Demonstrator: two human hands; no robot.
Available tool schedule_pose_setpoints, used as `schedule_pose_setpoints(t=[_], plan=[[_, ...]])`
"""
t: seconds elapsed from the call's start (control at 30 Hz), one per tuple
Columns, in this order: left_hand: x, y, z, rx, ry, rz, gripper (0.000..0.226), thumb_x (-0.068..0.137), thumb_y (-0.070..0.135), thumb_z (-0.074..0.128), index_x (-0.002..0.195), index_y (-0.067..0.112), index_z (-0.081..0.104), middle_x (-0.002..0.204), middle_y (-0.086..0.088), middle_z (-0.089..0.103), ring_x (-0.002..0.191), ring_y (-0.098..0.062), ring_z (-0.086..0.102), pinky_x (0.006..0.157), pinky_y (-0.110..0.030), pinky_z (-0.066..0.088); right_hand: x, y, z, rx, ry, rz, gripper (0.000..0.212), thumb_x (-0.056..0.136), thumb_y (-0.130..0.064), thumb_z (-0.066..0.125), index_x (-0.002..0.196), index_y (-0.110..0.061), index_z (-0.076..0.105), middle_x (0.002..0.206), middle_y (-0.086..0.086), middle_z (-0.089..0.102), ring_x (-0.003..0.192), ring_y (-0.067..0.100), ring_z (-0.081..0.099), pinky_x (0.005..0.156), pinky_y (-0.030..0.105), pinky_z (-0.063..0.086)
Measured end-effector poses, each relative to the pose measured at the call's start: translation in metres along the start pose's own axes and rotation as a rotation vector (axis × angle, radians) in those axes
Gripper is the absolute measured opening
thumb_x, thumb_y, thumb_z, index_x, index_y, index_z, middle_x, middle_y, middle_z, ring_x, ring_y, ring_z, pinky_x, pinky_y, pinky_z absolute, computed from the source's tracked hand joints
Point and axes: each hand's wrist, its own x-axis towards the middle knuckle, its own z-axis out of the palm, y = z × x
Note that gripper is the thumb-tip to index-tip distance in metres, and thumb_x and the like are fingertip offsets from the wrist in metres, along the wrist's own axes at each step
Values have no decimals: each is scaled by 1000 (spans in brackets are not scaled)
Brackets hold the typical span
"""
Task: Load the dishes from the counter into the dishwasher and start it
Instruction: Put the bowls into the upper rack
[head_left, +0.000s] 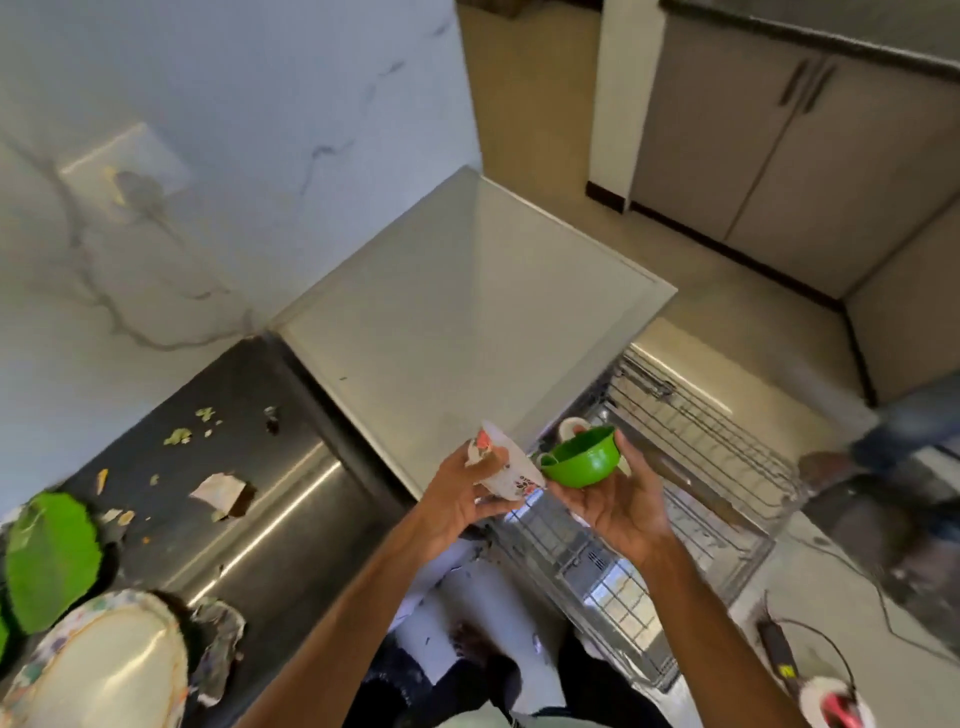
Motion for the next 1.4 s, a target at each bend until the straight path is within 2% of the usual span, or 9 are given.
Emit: schedule_pose_setpoints(t=[0.2, 0.47, 0.67, 0.83, 1.0, 1.17, 1.23, 1.33, 1.4], plan=[[68, -33, 71, 255, -101, -61, 58, 71, 26, 90, 118, 12, 59, 113, -11, 71, 105, -28, 71, 82, -49, 59, -9, -54, -76, -32, 245, -202, 65, 96, -36, 67, 145, 0, 44, 148, 31, 44, 136, 52, 42, 100, 61, 47], [193, -99, 105, 583, 23, -53, 89, 50, 51, 97, 126, 34, 53, 113, 4, 69, 101, -11, 70, 81, -38, 62, 36, -90, -165, -301, 526, -243, 61, 81, -35, 81, 134, -16, 58, 125, 15, 69, 109, 36, 69, 81, 42, 60], [291, -124, 113, 745, 132, 110, 90, 57, 38, 96, 132, 30, 47, 114, 6, 60, 97, -9, 61, 69, -18, 51, 114, -97, -212, -307, 631, -268, 46, 80, -31, 81, 121, -17, 64, 112, 10, 74, 99, 26, 72, 72, 37, 60], [355, -116, 125, 852, 266, 190, 86, 59, 30, 95, 130, 22, 47, 113, 5, 57, 97, -16, 57, 76, -24, 42, 180, -110, -229, -388, 732, -377, 80, 65, -39, 93, 133, -21, 54, 121, 6, 68, 99, 23, 73, 67, 34, 62], [406, -120, 136, 978, 385, 172, 92, 66, 33, 91, 140, 18, 41, 138, -8, 53, 123, -29, 53, 93, -35, 43, 220, -126, -232, -588, 860, -443, 102, 57, -39, 98, 141, -27, 40, 126, 2, 56, 104, 25, 66, 66, 47, 64], [426, -127, 137, 1116, 428, 106, 91, 80, 33, 82, 152, 15, 28, 153, -12, 39, 137, -31, 41, 108, -43, 36, 231, -137, -246, -916, 928, -458, 102, 61, -26, 97, 143, -24, 36, 119, 0, 50, 101, 21, 55, 37, 11, 43], [431, -126, 136, 1148, 413, 76, 92, 84, 34, 78, 155, 14, 22, 157, -13, 33, 141, -31, 36, 112, -44, 33, 234, -139, -257, -1050, 946, -490, 107, 57, -29, 98, 143, -24, 35, 122, 1, 52, 103, 22, 56, 49, 16, 52], [435, -120, 137, 1160, 372, 78, 88, 87, 29, 76, 155, 14, 23, 155, -13, 35, 140, -30, 37, 109, -42, 38, 240, -139, -266, -1173, 983, -499, 115, 46, -37, 100, 141, -28, 34, 129, 5, 56, 112, 29, 59, 81, 49, 59], [436, -118, 137, 1191, 352, 87, 86, 87, 27, 76, 155, 14, 23, 155, -12, 35, 141, -30, 36, 108, -42, 38, 246, -137, -265, -1284, 999, -507, 114, 47, -37, 100, 141, -25, 35, 134, 8, 55, 115, 31, 58, 87, 52, 57]])
